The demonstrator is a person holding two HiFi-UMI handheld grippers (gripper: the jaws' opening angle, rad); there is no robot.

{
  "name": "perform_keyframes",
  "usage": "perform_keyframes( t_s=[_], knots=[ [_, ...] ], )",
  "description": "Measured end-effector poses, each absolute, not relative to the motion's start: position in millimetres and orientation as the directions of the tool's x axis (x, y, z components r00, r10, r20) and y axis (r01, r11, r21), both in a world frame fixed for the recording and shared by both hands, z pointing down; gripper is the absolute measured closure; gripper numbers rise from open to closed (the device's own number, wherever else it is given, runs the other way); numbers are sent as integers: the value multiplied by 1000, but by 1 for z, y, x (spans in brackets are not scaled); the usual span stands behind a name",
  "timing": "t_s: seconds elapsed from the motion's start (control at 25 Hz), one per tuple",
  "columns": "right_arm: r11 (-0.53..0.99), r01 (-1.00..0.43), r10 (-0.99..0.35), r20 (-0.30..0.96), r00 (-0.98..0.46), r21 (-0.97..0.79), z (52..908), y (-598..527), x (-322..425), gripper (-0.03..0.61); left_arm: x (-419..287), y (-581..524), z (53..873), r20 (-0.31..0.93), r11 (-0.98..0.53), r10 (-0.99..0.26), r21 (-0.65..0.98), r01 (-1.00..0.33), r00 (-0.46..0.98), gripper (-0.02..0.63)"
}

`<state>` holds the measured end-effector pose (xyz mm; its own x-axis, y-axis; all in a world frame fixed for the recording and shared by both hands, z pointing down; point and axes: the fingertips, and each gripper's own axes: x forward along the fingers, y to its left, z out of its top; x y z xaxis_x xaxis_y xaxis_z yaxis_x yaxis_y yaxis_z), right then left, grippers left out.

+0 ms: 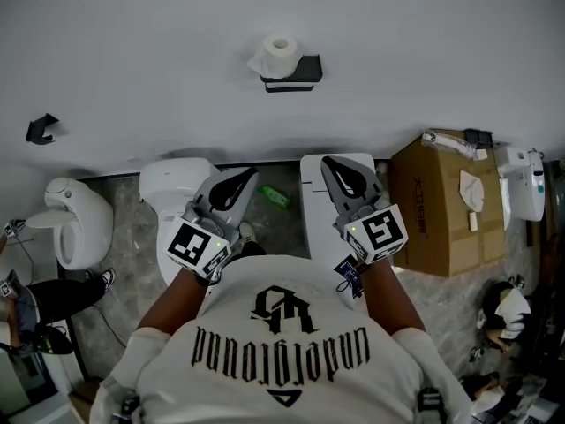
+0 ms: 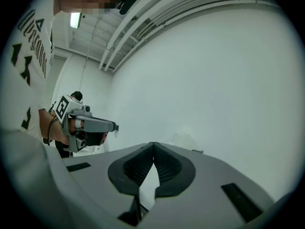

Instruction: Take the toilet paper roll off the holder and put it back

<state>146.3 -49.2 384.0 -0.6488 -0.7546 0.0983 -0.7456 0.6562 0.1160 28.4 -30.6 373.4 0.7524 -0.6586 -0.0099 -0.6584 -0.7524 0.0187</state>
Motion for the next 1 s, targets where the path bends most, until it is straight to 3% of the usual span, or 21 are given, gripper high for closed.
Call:
perform_keyframes(
  t_s=[0.52, 1.0],
  knots=[
    [707, -702, -707, 91, -702, 80, 393, 42, 170, 565, 55, 69, 382, 22, -712, -702, 17, -702, 712, 600],
    [705, -706, -710, 83, -700, 70, 384, 84, 129, 565, 18, 106, 377, 18, -738, -675, 18, -675, 738, 600]
  ],
)
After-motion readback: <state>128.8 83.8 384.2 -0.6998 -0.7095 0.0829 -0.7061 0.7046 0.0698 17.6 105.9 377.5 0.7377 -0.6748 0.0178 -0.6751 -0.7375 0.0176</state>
